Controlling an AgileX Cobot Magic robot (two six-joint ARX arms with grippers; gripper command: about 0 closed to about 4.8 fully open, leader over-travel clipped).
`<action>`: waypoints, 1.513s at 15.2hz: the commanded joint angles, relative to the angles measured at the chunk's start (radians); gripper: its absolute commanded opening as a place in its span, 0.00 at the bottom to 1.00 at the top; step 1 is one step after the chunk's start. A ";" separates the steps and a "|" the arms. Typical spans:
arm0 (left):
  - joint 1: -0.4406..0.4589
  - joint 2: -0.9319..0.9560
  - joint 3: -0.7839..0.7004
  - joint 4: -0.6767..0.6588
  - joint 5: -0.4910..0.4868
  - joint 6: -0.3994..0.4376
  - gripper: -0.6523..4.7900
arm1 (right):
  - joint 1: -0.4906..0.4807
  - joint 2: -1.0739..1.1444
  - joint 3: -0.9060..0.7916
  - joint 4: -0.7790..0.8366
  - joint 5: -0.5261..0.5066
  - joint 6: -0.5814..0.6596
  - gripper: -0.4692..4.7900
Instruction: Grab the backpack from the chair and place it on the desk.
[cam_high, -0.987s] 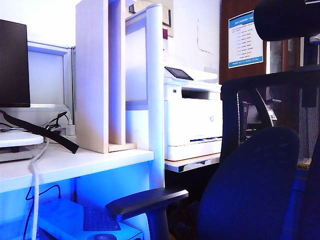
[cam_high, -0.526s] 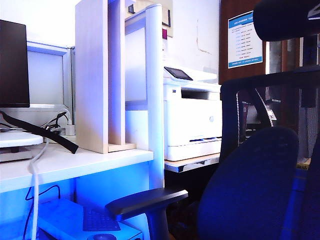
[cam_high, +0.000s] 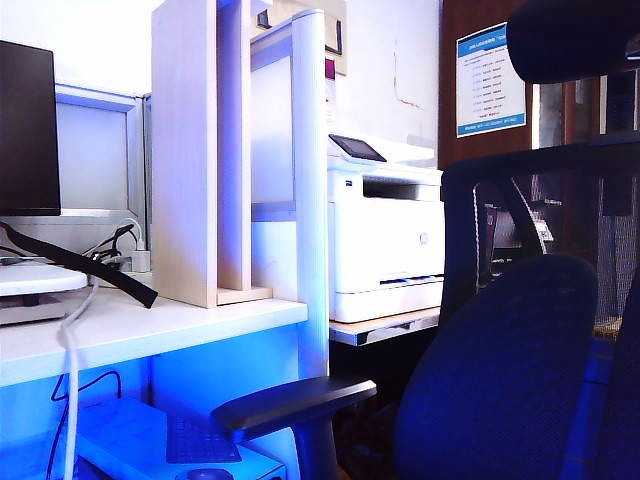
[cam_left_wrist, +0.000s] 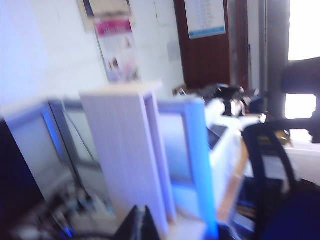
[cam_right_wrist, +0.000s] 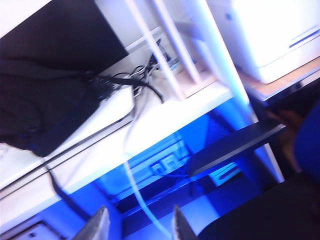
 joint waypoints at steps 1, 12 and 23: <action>-0.019 -0.126 -0.146 -0.009 -0.039 -0.026 0.11 | 0.000 0.000 0.004 0.010 0.022 -0.075 0.40; -0.034 -0.585 -1.094 0.342 -0.089 -0.238 0.11 | -0.001 0.000 0.004 -0.064 0.265 -0.332 0.17; -0.158 -0.807 -1.649 0.670 -0.283 -0.230 0.11 | 0.001 -0.001 -0.013 -0.131 0.442 -0.443 0.07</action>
